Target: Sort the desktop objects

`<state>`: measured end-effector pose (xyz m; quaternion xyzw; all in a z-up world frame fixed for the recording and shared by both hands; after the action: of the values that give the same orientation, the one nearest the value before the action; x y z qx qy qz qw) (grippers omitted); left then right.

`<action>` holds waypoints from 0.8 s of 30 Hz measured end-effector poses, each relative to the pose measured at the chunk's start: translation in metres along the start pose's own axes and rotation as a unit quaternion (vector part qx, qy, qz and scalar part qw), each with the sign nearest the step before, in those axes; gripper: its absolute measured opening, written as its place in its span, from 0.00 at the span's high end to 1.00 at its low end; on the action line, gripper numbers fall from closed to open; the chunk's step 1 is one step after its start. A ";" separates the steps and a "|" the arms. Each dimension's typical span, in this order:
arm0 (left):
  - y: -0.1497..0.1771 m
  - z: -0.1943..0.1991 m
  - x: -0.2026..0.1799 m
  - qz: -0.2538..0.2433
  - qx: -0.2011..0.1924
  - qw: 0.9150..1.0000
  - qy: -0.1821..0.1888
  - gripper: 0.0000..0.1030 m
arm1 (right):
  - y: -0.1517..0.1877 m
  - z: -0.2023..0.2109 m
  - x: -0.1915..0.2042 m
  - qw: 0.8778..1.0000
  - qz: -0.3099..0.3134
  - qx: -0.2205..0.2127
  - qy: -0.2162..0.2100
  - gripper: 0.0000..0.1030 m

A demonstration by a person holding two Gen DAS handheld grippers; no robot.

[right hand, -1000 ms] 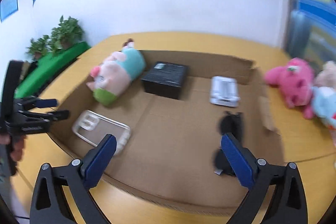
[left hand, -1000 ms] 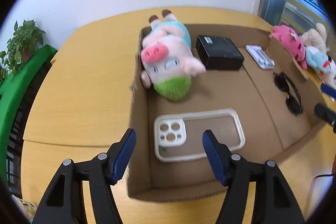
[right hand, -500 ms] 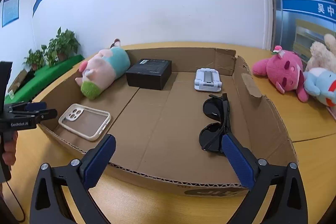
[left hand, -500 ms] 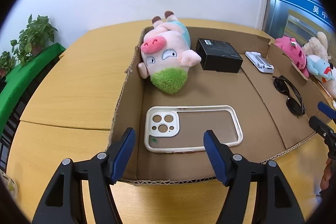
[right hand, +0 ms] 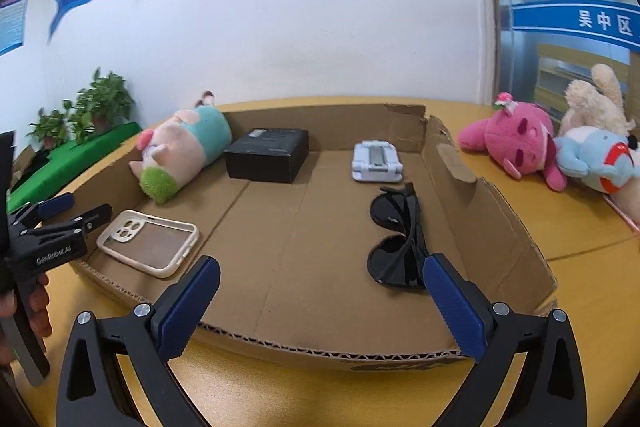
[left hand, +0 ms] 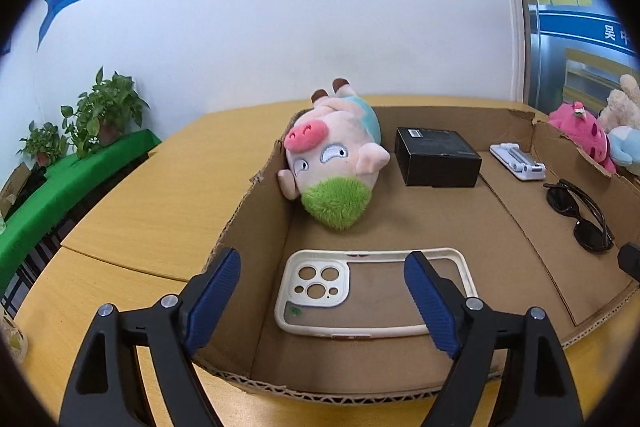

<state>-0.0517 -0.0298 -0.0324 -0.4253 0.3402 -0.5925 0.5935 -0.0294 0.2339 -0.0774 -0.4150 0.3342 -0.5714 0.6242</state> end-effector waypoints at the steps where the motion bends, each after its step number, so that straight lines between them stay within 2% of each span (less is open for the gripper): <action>1: 0.000 0.001 0.000 0.002 -0.009 1.000 -0.002 0.18 | 0.000 -0.001 0.000 1.000 -0.002 0.002 0.006 0.00; 4: 0.001 0.001 0.001 0.006 -0.017 1.000 -0.002 0.16 | -0.001 -0.005 0.004 1.000 0.003 0.006 0.012 0.00; 6: 0.000 0.001 -0.001 0.006 -0.021 1.000 0.004 0.11 | -0.002 -0.007 0.005 1.000 0.001 0.010 0.009 0.00; 13: 0.001 -0.005 -0.006 0.001 -0.005 1.000 0.013 0.01 | 0.001 -0.013 0.009 1.000 0.003 0.030 0.009 0.00; 16: 0.003 -0.008 -0.007 0.002 0.000 1.000 0.014 0.01 | 0.003 -0.013 0.009 0.999 0.003 0.033 0.010 0.00; 19: 0.004 -0.009 -0.008 -0.001 0.002 1.000 0.011 0.01 | 0.004 -0.009 0.009 1.000 0.008 0.007 0.014 0.00; 24: 0.005 -0.010 -0.007 0.000 0.003 1.000 0.008 0.01 | 0.003 -0.008 0.011 1.000 0.011 0.002 0.013 0.00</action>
<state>-0.0596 -0.0242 -0.0414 -0.4189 0.3433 -0.5968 0.5920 -0.0338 0.2225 -0.0824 -0.4024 0.3460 -0.5705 0.6268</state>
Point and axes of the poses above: each gripper's, at about its wrist camera, not at the fingertips, and z roughly against the way its jaws point, x to its left, y to its underside, the point moved 8 cm from there along -z, roughly the way its jaws point, and after that the axes turned 6 degrees about -x, right-handed, at the moved point
